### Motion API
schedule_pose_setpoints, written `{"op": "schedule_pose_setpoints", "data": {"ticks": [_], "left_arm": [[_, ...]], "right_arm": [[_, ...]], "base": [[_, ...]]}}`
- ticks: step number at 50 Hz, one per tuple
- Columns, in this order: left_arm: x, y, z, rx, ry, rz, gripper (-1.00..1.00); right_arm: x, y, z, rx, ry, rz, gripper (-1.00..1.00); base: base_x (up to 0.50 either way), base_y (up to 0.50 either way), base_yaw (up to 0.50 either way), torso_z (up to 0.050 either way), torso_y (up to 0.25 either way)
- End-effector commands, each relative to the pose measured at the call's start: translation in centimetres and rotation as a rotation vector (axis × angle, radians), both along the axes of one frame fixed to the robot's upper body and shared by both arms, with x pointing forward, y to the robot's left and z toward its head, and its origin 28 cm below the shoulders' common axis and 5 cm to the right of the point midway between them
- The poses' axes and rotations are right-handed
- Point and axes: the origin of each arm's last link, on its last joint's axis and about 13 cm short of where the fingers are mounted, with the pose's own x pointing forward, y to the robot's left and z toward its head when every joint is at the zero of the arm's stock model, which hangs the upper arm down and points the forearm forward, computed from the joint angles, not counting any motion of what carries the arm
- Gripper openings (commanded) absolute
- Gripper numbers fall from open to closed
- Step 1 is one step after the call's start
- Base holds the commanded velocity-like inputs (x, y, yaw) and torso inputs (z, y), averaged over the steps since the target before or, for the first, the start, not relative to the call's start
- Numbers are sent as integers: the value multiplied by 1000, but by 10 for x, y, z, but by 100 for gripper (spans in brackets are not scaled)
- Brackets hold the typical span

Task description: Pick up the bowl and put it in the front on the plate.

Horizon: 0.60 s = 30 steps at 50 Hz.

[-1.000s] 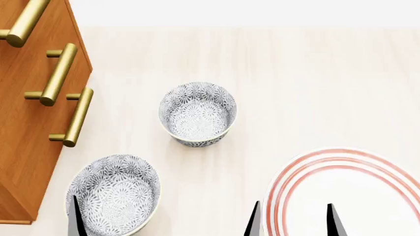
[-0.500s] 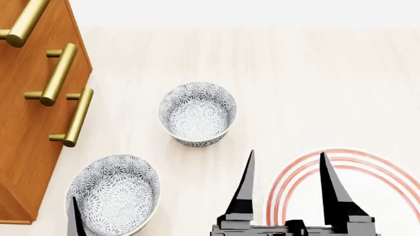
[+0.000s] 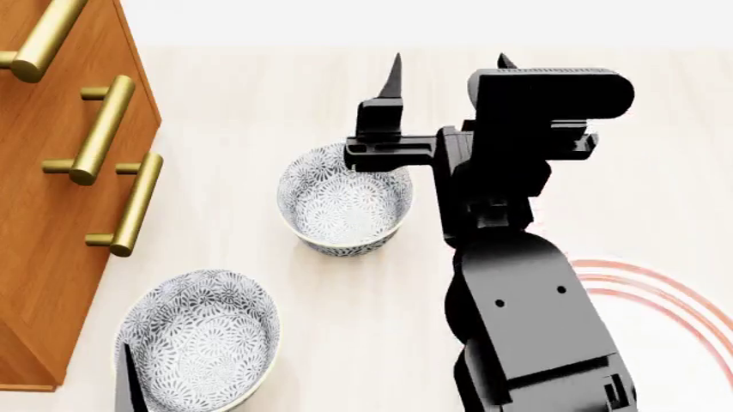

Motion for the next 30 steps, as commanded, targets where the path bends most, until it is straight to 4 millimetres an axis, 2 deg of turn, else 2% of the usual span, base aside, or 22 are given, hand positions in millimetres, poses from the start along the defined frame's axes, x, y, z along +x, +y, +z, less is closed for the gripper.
{"op": "schedule_pose_setpoints", "data": {"ticks": [1, 7, 13, 17, 30], "left_arm": [[1, 1, 1, 12, -11, 11, 100], [2, 1, -1, 12, -2, 9, 100], [2, 1, -2, 14, 4, 8, 100], [2, 0, -2, 16, 10, 7, 100], [2, 0, -2, 17, 23, 7, 100]], "right_arm": [[46, 10, 36, 14, 162, 36, 100], [62, 12, 37, 59, 306, 38, 100], [68, 14, 41, 104, 394, 39, 100], [70, 14, 46, 198, 462, 19, 100], [66, 17, 26, 149, 549, -33, 100]], "base": [[0, 0, 0, 0, 0], [0, 0, 0, 0, 0], [0, 0, 0, 0, 0], [0, 0, 0, 0, 0], [0, 0, 0, 0, 0]]}}
